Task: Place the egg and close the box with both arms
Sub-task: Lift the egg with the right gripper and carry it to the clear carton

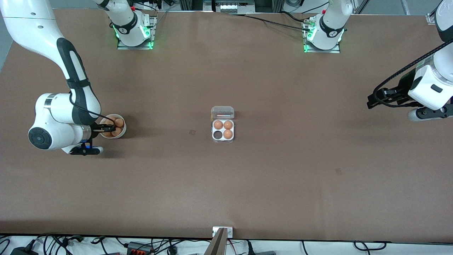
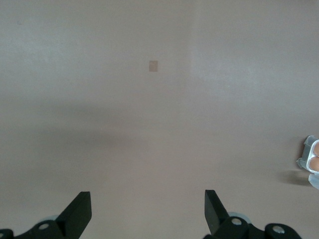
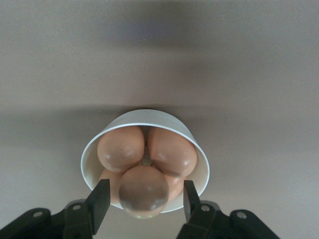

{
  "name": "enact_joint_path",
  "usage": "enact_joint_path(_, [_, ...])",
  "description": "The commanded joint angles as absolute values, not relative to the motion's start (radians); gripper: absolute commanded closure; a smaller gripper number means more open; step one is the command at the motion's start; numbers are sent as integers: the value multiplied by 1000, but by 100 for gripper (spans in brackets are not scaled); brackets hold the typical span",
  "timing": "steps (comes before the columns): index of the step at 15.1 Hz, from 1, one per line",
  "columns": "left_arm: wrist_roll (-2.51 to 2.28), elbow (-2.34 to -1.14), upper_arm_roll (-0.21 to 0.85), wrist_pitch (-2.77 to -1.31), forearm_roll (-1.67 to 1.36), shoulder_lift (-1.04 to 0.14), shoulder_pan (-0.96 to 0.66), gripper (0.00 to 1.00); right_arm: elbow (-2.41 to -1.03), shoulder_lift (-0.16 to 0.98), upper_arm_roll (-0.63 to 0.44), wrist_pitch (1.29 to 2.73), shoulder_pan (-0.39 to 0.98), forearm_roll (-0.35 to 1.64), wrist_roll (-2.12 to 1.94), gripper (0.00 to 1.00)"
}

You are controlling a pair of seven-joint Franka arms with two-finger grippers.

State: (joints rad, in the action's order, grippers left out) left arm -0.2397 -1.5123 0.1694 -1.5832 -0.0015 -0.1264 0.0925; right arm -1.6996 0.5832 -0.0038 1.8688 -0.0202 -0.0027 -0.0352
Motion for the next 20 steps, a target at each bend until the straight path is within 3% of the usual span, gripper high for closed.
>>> enact_joint_path(1, [-233, -1506, 172, -1569, -24, -121, 101, 0, -1694, 584, 2, 1852, -26, 2, -26, 64])
enact_joint_path(3, [-232, -1506, 172, -1563, -37, -121, 103, 0, -1686, 584, 2, 1835, -26, 2, -26, 82])
enact_joint_path(5, [-232, -1506, 172, -1562, -37, -121, 103, 0, -1686, 583, 2, 1833, -26, 2, -29, 90])
enact_joint_path(9, [-232, -1506, 172, -1562, -37, -123, 103, 0, -1646, 557, 2, 1787, -26, 3, -43, 94])
enact_joint_path(14, [-233, -1506, 170, -1560, -37, -123, 103, 0, -1448, 555, 6, 1629, -6, 80, -41, 95])
enact_joint_path(20, [-230, -1506, 167, -1562, -58, -129, 107, 0, -1411, 555, 49, 1837, 188, 121, 6, 95])
